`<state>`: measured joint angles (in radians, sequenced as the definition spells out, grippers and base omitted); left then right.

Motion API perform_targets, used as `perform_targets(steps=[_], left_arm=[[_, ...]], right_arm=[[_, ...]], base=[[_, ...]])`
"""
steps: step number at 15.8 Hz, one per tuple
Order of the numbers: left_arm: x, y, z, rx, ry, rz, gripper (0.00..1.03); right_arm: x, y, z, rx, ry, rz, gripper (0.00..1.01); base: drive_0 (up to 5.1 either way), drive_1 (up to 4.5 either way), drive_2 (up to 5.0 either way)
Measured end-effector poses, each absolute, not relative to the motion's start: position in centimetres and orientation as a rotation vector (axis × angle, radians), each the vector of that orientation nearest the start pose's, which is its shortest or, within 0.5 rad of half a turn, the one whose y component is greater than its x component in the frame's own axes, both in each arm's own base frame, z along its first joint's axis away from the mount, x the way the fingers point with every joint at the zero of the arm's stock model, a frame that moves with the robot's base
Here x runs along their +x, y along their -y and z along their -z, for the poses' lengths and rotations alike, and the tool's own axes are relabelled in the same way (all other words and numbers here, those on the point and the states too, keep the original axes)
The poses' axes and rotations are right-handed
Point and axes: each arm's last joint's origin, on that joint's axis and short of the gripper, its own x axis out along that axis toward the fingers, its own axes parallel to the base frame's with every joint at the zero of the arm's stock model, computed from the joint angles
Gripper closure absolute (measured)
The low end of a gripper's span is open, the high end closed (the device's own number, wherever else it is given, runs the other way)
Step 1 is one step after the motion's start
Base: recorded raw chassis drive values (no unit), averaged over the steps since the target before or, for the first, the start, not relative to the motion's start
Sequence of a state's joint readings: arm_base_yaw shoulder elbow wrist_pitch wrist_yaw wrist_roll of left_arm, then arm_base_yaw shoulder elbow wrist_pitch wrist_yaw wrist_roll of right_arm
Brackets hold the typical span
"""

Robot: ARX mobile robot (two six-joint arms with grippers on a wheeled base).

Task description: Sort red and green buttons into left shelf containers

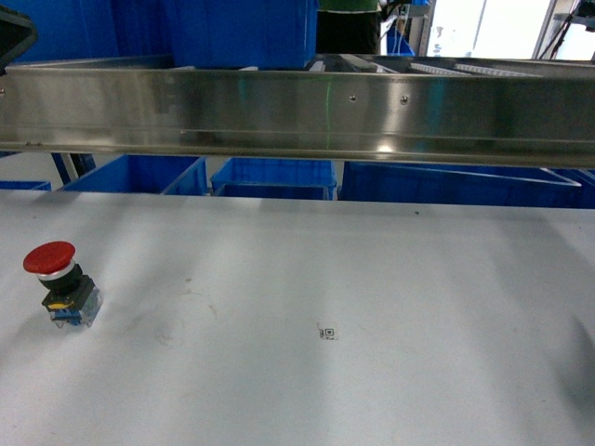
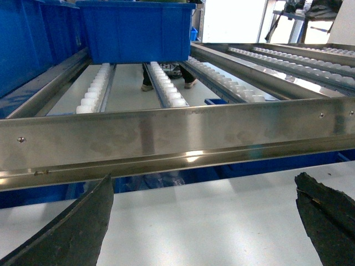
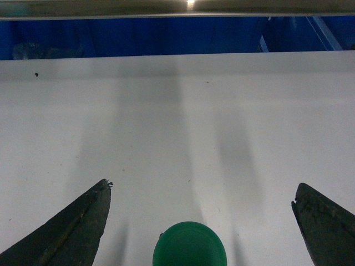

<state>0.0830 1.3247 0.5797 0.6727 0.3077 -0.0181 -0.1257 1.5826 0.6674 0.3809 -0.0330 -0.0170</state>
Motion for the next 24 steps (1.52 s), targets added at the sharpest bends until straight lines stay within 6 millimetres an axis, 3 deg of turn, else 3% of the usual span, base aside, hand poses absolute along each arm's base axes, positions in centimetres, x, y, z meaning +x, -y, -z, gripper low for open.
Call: perform_targets(steps=[9,14,17,18,19,22,24], left_arm=[[27.1,-1.4,-23.1,-0.033,-0.073,0.223,0.05],[27.1,-1.4,-23.1,-0.033,-0.073,0.223,0.05],[27.1,-1.4,-23.1,-0.032,-0.073,0.223,0.05],[27.1,-1.4,-23.1,-0.032,-0.073,0.223,0.05],[27.1,-1.4,-23.1,-0.032,-0.073,0.223,0.05],[27.1,-1.4,-23.1,-0.032,-0.073,0.223,0.05],[27.1,-1.4,-23.1,-0.032,-0.073,0.223,0.05]], right_arm=[[30.3,3.8,-10.4,0.035,-0.712,0.094,0.03],[31.3,5.6,-10.1,0.061,-0.683,0.088,0.03],[31.4,4.1,-10.2,0.059,-0.666,0.007,0.03],[31.3,3.7,-10.1,0.056,-0.674,0.001,0.06],[31.2,3.5,-10.0,0.054,-0.678,0.003,0.17],[30.7,3.6,-9.4,0.030,-0.662,0.032,0.59],[30.6,3.6,-9.3,0.017,-0.639,0.033,0.66]], base=[[0.0,0.00,0.0],[0.0,0.00,0.0],[0.0,0.00,0.0],[0.0,0.00,0.0],[0.0,0.00,0.0],[0.0,0.00,0.0],[0.0,0.00,0.0]])
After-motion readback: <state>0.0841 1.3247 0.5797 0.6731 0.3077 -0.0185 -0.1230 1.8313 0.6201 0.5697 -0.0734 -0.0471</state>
